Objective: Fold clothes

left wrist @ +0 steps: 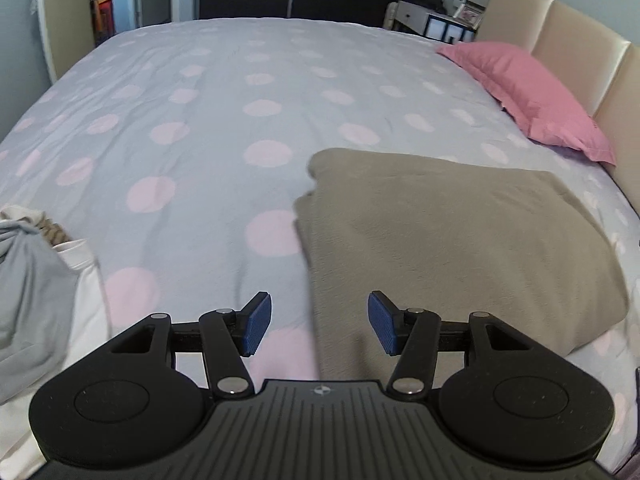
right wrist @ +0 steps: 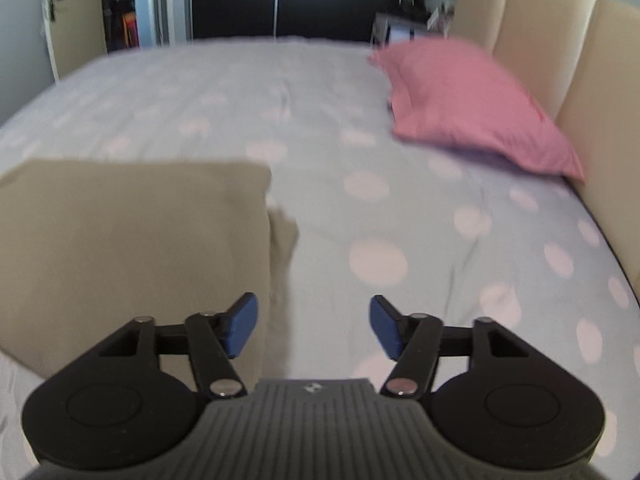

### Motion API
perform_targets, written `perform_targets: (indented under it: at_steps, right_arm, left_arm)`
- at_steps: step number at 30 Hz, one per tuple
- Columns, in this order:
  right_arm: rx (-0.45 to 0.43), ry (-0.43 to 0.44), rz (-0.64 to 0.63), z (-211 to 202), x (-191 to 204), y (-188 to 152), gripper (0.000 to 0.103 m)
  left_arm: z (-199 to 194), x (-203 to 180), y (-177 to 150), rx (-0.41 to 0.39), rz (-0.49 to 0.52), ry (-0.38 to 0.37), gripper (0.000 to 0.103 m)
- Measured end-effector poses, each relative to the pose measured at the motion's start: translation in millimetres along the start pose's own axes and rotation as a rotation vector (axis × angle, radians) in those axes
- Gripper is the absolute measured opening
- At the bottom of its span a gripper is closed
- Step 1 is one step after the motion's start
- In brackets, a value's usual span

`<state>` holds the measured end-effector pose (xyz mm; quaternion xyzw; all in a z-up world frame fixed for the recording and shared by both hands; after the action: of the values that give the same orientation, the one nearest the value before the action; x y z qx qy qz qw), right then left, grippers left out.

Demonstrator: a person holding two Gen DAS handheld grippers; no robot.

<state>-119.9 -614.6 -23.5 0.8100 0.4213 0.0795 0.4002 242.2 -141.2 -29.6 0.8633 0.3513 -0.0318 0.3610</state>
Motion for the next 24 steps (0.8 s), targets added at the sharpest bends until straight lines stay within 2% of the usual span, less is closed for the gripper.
perform_targets:
  at_steps: [3, 5, 10, 14, 18, 21, 24]
  right_arm:
    - [-0.003, 0.074, 0.034, 4.2, 4.5, 5.2, 0.070]
    - [0.064, 0.123, 0.076, 15.1, 5.9, 7.5, 0.077]
    - [0.176, 0.234, 0.236, 39.3, 4.0, 6.3, 0.078]
    - [0.246, 0.272, 0.305, 58.3, 5.8, 1.7, 0.078]
    - [0.300, 0.310, 0.346, 78.4, 10.9, -4.0, 0.079]
    - [0.337, 0.333, 0.342, 92.2, 21.2, -7.9, 0.078]
    - [0.367, 0.354, 0.337, 104.8, 29.5, -11.1, 0.079]
  left_arm:
    - [11.2, -2.7, 0.8, 0.002, -0.024, -0.042, 0.057]
    - [17.8, -0.4, 0.9, 0.000, -0.073, -0.090, 0.059]
    - [37.5, 13.9, 3.3, 0.018, -0.161, -0.131, 0.061]
    - [53.7, 23.9, 4.1, 0.040, -0.205, -0.150, 0.061]
    - [71.4, 32.4, 2.2, 0.078, -0.214, -0.127, 0.063]
    - [79.7, 42.7, -0.9, 0.098, -0.246, -0.142, 0.072]
    - [86.0, 52.8, -4.5, 0.111, -0.291, -0.169, 0.076]
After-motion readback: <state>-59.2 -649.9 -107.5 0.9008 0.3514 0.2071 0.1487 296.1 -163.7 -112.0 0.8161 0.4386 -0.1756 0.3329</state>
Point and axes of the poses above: each gripper's, at about its wrist camera, not at the fingertips, and z roughly the way its jaws point, x to its left, y to its top, the point moved 1 cm from there along z, roughly the way its jaws point, and after that the axes turned 13 degrees about -y, right-handed, at the moved point
